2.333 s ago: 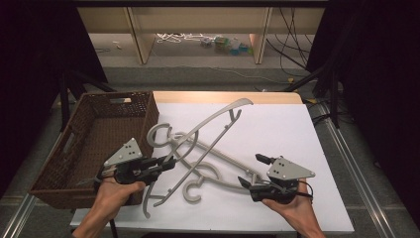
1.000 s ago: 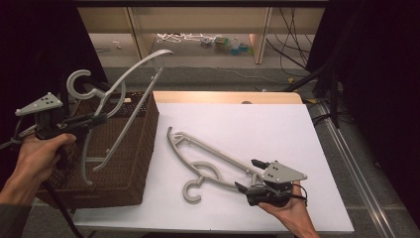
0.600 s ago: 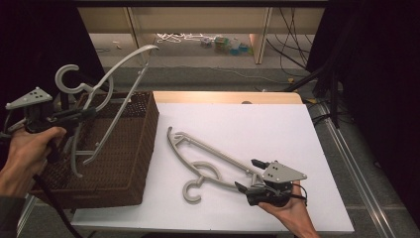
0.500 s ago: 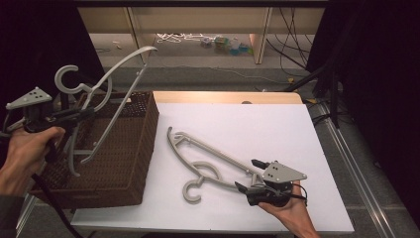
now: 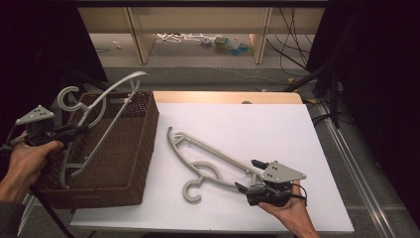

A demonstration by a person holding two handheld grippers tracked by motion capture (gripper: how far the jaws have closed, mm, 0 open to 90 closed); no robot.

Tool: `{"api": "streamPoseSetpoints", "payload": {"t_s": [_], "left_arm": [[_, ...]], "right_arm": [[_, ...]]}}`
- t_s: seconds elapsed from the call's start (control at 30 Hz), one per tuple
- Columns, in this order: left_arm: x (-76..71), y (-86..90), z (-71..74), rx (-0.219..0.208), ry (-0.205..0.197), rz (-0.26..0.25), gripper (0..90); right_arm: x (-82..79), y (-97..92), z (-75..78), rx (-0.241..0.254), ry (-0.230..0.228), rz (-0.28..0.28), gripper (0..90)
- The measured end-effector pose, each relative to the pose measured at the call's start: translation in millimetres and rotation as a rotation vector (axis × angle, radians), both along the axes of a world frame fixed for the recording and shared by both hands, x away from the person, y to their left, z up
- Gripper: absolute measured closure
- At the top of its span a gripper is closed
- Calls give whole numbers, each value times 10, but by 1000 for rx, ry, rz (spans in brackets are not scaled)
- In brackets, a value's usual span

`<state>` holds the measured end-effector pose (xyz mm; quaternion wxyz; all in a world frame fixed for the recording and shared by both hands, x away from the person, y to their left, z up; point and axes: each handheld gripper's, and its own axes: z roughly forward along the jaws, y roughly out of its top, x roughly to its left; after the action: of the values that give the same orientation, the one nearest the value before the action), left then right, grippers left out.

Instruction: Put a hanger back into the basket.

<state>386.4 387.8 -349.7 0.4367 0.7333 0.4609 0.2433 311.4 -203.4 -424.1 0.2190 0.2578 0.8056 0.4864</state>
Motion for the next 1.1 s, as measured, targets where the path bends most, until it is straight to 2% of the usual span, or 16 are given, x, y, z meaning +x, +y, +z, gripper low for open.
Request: {"api": "streamPoseSetpoints", "payload": {"t_s": [0.17,0.3,0.33,0.37,0.4,0.47,0.53,0.63,0.77,0.87,0.9,0.93,0.97,1.0,1.1], "left_arm": [[-9,38,-108,27,35,6,793],[13,78,-240,29,76,14,793],[13,78,-240,29,76,14,793],[16,86,-257,38,97,17,793],[23,88,-287,32,103,14,793],[35,109,-338,50,125,1,793],[40,104,-359,41,131,4,792],[41,106,-429,55,169,-14,793],[42,98,-453,55,172,-24,793],[71,93,-471,77,187,-22,792],[94,83,-494,85,204,-23,792],[129,102,-522,147,239,-46,791],[129,102,-522,147,239,-46,791],[161,93,-576,163,256,-40,791],[191,74,-638,160,242,-18,790]], "right_arm": [[3,10,-11,3,-5,0,163],[1,2,-5,-5,3,5,163],[2,1,-6,-4,3,4,163],[-2,-3,0,-11,11,0,163],[-2,-3,0,-11,11,0,163],[3,0,-10,-4,7,2,163],[4,2,-12,-4,10,2,163],[2,6,-15,-7,9,4,163],[8,9,-22,-2,4,0,163],[9,8,-27,-4,7,2,163],[9,4,-24,-10,12,4,163],[8,6,-23,-10,14,6,164],[8,6,-23,-10,14,6,164],[8,10,-28,-3,6,3,164],[14,7,-27,-5,1,2,164]]}}
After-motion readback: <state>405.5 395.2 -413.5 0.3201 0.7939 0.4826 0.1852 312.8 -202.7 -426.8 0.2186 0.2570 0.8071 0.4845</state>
